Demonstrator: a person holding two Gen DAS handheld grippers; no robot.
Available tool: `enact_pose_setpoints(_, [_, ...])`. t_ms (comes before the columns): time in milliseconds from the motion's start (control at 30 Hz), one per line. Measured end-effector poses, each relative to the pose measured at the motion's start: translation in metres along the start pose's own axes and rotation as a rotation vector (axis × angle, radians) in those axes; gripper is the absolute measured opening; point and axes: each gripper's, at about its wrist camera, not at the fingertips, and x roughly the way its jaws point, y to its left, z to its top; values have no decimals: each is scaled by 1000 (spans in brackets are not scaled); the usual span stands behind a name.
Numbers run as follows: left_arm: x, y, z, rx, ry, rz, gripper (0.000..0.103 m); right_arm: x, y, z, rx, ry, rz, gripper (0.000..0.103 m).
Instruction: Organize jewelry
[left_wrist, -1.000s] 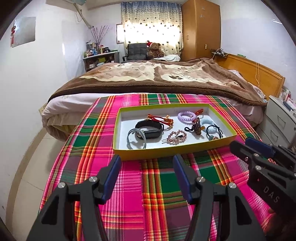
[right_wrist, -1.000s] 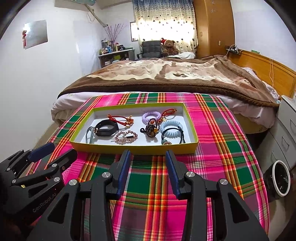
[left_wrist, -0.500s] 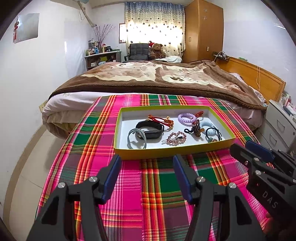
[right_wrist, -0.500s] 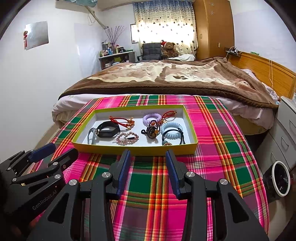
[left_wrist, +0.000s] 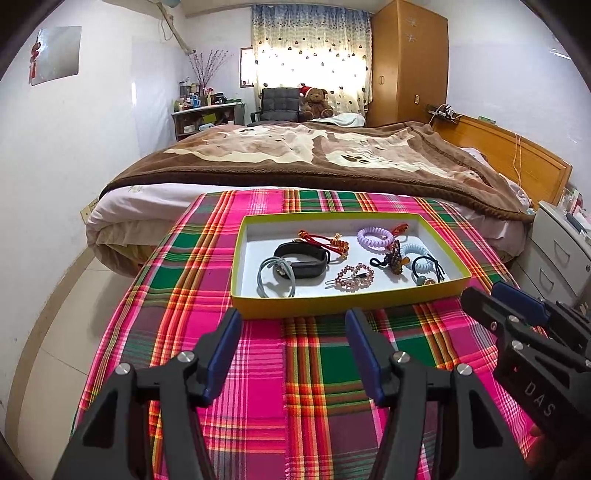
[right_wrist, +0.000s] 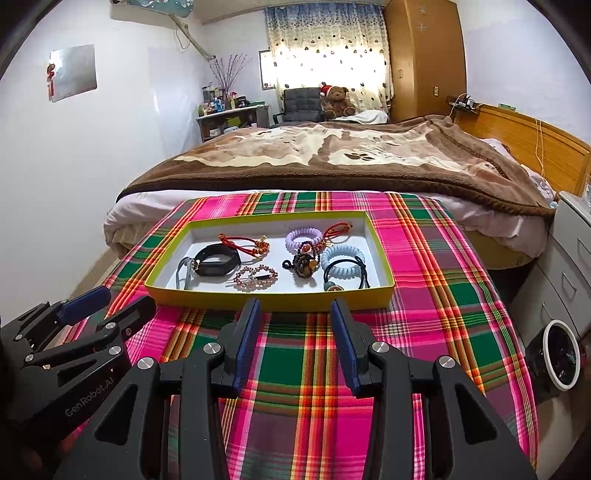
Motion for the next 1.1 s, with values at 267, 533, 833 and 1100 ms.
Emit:
enact_pose_setpoints(267, [1,-1,0,2,6,2,60,0,-1,-1,-1,0,0,40])
enact_pose_setpoints(533, [1,-1,1,1,2,9,61,0,-1,-1,0,2,-1,40])
enact_pose_setpoints(833, [0,-1,0,2,3,9,61,-1,-1,-2,-2,3,-1,40])
enact_pose_setpoints(1100, [0,-1,-1,1,3,12,61,-2,0,-3,-6,2,2,40])
